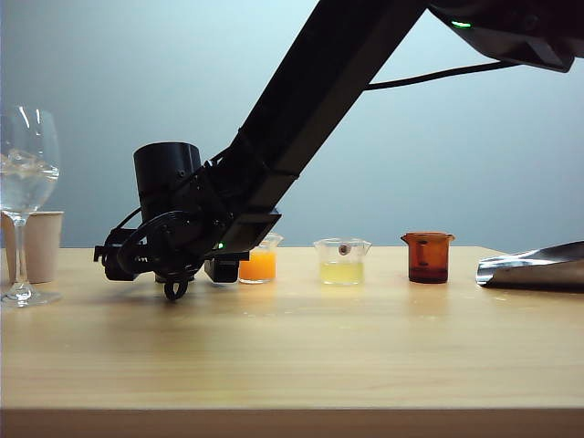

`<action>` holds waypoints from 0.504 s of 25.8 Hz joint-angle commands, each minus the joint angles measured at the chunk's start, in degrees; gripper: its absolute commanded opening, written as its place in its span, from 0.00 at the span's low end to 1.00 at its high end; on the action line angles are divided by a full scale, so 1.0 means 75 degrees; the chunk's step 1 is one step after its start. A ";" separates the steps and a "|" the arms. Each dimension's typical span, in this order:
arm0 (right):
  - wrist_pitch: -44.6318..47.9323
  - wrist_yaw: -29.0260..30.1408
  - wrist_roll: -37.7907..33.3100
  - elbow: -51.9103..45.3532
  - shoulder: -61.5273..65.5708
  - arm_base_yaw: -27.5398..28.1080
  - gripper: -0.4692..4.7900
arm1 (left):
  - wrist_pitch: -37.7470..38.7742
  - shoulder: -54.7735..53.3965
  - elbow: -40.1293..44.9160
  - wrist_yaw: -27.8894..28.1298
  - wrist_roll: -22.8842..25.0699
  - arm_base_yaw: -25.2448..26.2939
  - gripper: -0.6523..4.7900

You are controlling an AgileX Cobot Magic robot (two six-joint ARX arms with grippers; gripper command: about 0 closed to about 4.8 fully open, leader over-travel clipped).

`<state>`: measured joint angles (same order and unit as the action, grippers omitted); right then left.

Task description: Pick up the first measuring cup from the left, pour the coconut rum inside into the goblet, and finally put the measuring cup back in its original place.

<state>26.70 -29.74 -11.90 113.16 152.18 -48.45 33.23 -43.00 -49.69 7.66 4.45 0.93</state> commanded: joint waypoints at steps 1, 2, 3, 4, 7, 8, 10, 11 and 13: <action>-0.0108 0.0000 0.0047 0.0029 -0.0172 -0.0114 1.00 | -0.0079 0.0017 -0.0026 0.0006 0.0006 -0.0006 0.13; -0.0224 -0.0023 0.0178 0.0020 -0.0259 -0.0154 1.00 | -0.0079 0.0017 -0.0026 0.0009 0.0003 -0.0006 0.13; -0.0248 -0.0023 0.0224 0.0015 -0.0294 -0.0163 1.00 | -0.0079 0.0017 -0.0026 0.0009 0.0006 -0.0006 0.13; -0.0312 -0.0020 0.0221 -0.0006 -0.0361 -0.0163 1.00 | -0.0079 0.0017 -0.0026 0.0006 0.0003 -0.0006 0.13; -0.0565 -0.0020 0.0219 -0.0102 -0.0545 -0.0172 1.00 | -0.0079 0.0017 -0.0026 0.0009 0.0006 -0.0006 0.13; -0.0612 -0.0020 0.0219 -0.0312 -0.0697 -0.0169 1.00 | -0.0079 0.0017 -0.0026 0.0009 0.0006 -0.0006 0.13; -0.0609 -0.0017 0.0157 -0.0697 -0.0935 -0.0166 1.00 | -0.0079 0.0017 -0.0026 0.0006 0.0006 -0.0006 0.13; -0.0603 -0.0020 0.0076 -0.0950 -0.1102 -0.0163 1.00 | -0.0079 0.0017 -0.0026 0.0009 0.0006 -0.0006 0.13; -0.0548 -0.0017 -0.0119 -0.1364 -0.1355 -0.0163 1.00 | -0.0079 0.0015 -0.0026 0.0006 0.0003 -0.0006 0.13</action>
<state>21.87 -29.69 -11.33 104.36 143.70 -49.63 33.26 -43.03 -49.69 7.66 4.45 0.93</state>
